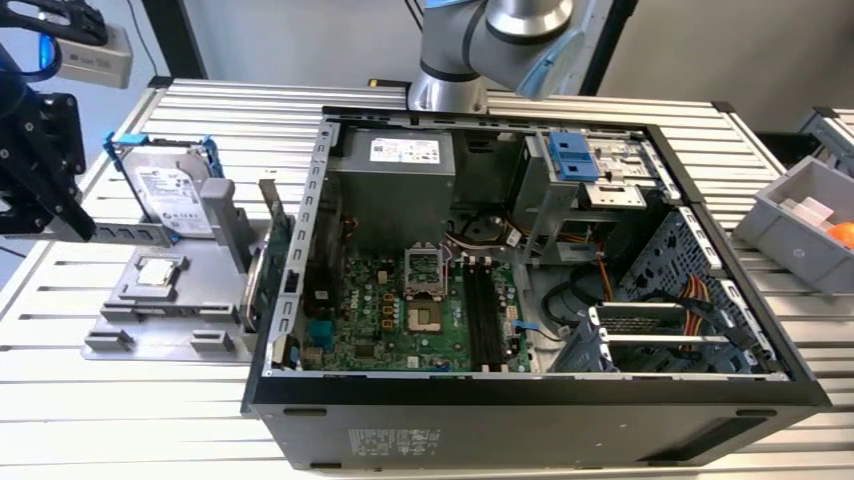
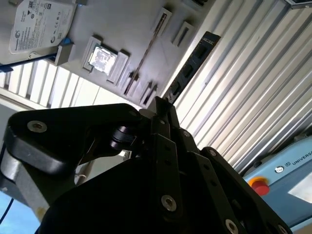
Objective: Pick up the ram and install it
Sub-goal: 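Pick up the ram and move it above insertion slot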
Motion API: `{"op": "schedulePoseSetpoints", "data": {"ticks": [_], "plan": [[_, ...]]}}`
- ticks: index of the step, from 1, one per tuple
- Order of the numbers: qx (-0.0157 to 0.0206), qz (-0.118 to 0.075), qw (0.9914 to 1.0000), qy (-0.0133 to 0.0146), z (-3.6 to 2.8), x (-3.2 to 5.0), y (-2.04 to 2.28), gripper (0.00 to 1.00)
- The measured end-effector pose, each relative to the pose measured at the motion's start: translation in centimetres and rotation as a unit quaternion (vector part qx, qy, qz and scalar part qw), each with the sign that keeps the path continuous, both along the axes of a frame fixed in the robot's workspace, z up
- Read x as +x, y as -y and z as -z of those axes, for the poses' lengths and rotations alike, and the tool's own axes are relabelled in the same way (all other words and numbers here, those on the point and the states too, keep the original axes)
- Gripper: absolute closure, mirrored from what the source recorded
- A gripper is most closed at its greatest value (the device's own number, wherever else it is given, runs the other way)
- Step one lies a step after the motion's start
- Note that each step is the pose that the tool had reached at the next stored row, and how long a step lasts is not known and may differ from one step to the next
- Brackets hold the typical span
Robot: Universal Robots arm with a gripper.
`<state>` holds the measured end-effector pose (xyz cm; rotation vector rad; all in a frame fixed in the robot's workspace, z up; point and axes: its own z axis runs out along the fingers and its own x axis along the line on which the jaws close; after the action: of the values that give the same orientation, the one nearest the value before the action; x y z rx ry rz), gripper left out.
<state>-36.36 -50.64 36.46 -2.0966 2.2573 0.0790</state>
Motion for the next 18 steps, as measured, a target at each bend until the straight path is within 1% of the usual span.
{"op": "schedulePoseSetpoints", "data": {"ticks": [9,15,16,18], "plan": [[-0.0001,0.000,1.00000,-0.0001,-1.66,0.00,-0.01,1.00],[0.0000,0.000,1.00000,0.0000,-2.63,0.00,-0.01,1.00],[0.0000,0.000,1.00000,0.0000,-2.74,0.00,-0.01,1.00],[0.0000,0.000,1.00000,0.0000,-2.75,-0.01,-0.01,1.00]]}}
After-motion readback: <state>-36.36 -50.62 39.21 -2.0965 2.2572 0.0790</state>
